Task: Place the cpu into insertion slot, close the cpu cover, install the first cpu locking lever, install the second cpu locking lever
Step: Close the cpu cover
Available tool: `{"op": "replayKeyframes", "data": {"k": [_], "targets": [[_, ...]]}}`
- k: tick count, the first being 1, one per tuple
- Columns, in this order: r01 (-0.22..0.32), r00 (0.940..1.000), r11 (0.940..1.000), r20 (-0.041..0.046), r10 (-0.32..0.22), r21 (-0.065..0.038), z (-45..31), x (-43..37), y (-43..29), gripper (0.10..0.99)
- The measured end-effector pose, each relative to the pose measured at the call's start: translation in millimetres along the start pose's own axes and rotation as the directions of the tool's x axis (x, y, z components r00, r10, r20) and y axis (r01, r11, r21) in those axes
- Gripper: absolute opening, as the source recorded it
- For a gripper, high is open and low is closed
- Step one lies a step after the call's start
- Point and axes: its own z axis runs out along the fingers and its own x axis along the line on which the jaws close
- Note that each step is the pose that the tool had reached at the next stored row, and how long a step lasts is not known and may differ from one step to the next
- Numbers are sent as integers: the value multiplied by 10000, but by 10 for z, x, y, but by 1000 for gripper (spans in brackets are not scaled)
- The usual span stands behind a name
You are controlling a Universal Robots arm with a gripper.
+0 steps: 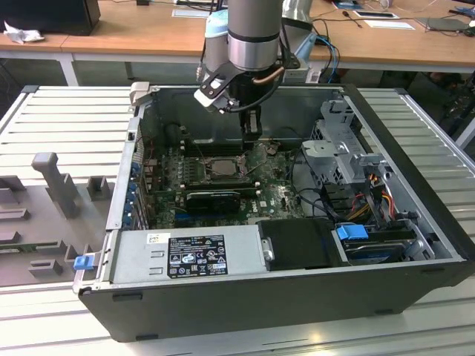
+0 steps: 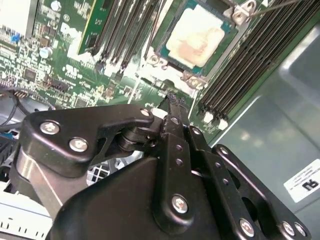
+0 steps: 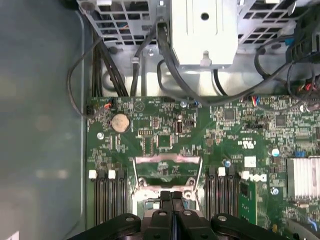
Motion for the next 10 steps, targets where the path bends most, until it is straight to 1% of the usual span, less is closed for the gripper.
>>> {"op": "replayKeyframes", "data": {"k": [1, 5, 6, 9, 10], "targets": [[2, 10000, 10000, 1, -2, 2, 1, 1, 29, 106], [0, 10000, 10000, -1, 0, 4, 6, 2, 104, 106], [2, 10000, 10000, -2, -2, 6, 9, 3, 136, 106], [-1, 10000, 10000, -1, 1, 10, 12, 4, 196, 106], [2, 10000, 10000, -1, -2, 12, 14, 5, 227, 106]]}}
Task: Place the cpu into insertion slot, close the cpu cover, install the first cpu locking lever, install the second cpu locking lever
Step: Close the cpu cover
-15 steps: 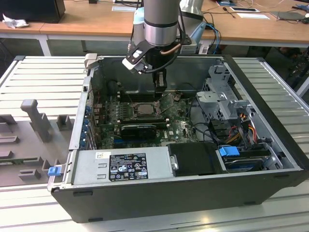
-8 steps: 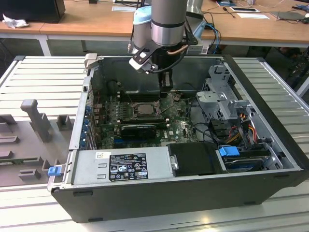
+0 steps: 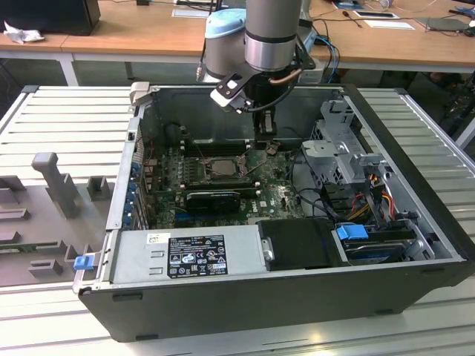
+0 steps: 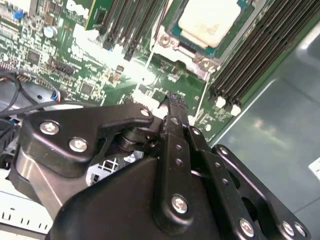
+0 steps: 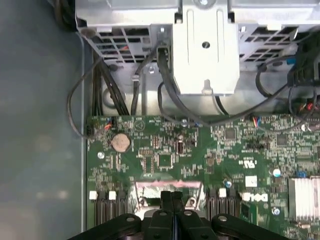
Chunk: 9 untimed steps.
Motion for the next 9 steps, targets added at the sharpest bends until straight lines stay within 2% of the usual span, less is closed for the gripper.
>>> {"op": "replayKeyframes", "data": {"k": [7, 9], "targets": [[-2, 10000, 10000, 2, 2, 8, 8, 1, 107, 106], [-1, 10000, 10000, 2, 1, 23, 11, 3, 157, 106]]}}
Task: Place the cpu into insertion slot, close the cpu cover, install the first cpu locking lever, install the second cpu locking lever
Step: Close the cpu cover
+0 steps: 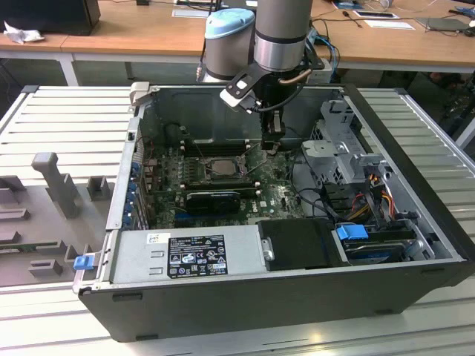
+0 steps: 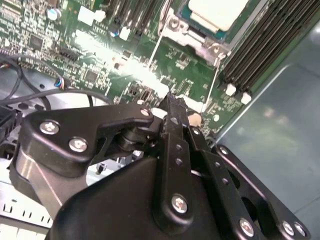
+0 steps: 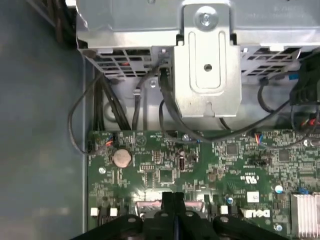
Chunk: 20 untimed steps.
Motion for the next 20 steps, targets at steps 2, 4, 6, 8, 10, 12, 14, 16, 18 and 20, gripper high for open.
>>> {"op": "replayKeyframes", "data": {"k": [2, 4, 6, 8, 10, 12, 14, 16, 18, 20], "targets": [[0, 10000, 10000, 0, 0, 14, 4, 0, 36, 106], [32, 10000, 10000, 0, -32, 57, 11, 2, 97, 106], [97, 10000, 9999, -5, -97, 72, 17, 2, 123, 106], [163, 9999, 9998, -13, -162, 101, 39, 3, 164, 106], [212, 9998, 9997, -14, -212, 117, 71, 2, 185, 106], [286, 9996, 9995, -21, -286, 124, 115, 2, 187, 106], [334, 9994, 9994, -26, -333, 132, 140, 2, 187, 106], [366, 9993, 9990, -44, -365, 260, 151, 2, 186, 106], [370, 9993, 9985, -53, -368, 416, 152, 2, 186, 106], [367, 9993, 9983, -54, -365, 459, 149, 1, 180, 106]]}}
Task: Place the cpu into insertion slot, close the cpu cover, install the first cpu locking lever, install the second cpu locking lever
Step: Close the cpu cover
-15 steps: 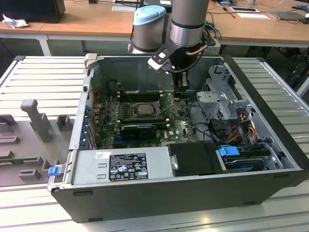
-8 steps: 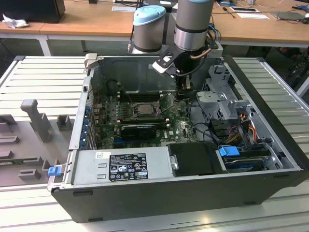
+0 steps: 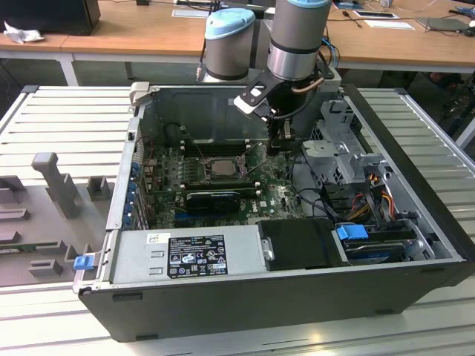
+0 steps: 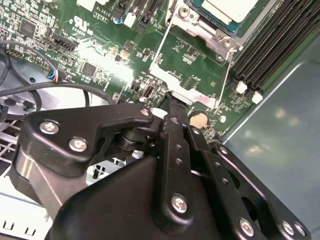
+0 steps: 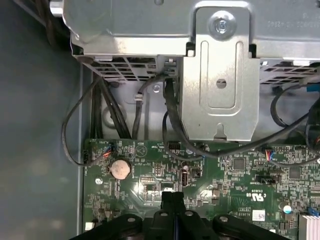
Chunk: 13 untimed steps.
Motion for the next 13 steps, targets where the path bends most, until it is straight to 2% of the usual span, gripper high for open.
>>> {"op": "replayKeyframes", "data": {"k": [6, 13], "targets": [[5, 10000, 10000, -15, -5, 0, 0, 1, -102, 106], [6, 10000, 10000, -34, -6, 0, -1, 2, -136, 106]]}}
